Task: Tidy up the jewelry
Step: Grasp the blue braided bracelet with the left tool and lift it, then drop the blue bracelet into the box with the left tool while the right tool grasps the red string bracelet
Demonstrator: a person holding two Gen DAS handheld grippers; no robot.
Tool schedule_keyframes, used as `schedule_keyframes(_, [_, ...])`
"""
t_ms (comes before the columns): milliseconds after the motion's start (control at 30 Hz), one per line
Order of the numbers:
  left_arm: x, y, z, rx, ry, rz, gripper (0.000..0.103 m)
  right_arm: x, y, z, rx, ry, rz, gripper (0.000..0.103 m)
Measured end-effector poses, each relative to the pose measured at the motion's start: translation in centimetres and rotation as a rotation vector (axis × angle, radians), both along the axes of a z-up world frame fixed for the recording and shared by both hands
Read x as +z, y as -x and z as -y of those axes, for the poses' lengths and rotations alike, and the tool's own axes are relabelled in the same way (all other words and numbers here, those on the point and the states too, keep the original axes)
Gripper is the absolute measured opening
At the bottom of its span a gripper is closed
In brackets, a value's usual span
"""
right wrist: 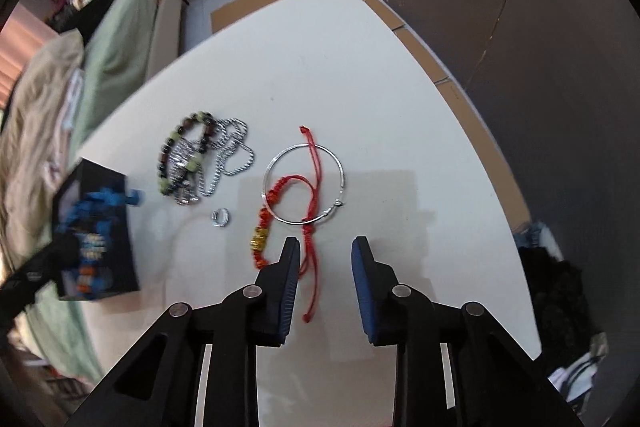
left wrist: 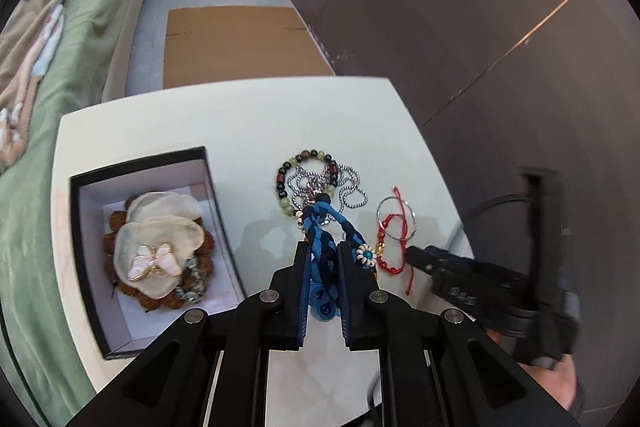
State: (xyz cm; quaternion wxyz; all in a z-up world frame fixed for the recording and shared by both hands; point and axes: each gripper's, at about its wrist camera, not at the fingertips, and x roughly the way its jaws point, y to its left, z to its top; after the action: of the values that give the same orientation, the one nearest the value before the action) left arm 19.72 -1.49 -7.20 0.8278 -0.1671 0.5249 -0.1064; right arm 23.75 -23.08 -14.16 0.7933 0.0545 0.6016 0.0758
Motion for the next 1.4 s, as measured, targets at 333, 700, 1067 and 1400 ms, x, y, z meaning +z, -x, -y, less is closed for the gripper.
schedule_keyframes(333, [2.8,1.8,-2.6,0.044,0.011,0.082,0.013,0.1,0.9,-2.0,0.064,0.114,0.034,0.002])
schedule_keyframes(700, [4.1,4.2,-4.4,0.090,0.028,0.119,0.013,4.1,3.6,0.4,0.074,-0.154,0.129,0.002])
schedule_keyframes(1067, [4.6,5.2,-8.0,0.181,0.046,0.141,0.013,6.6,3.3,-0.2,0.106,-0.369,0.210,0.002])
schedule_keyframes(1400, [4.1,5.1,-9.6,0.195,0.070,0.135,0.013,3.6,1.3,-0.7,0.049,-0.183,0.094,0.027])
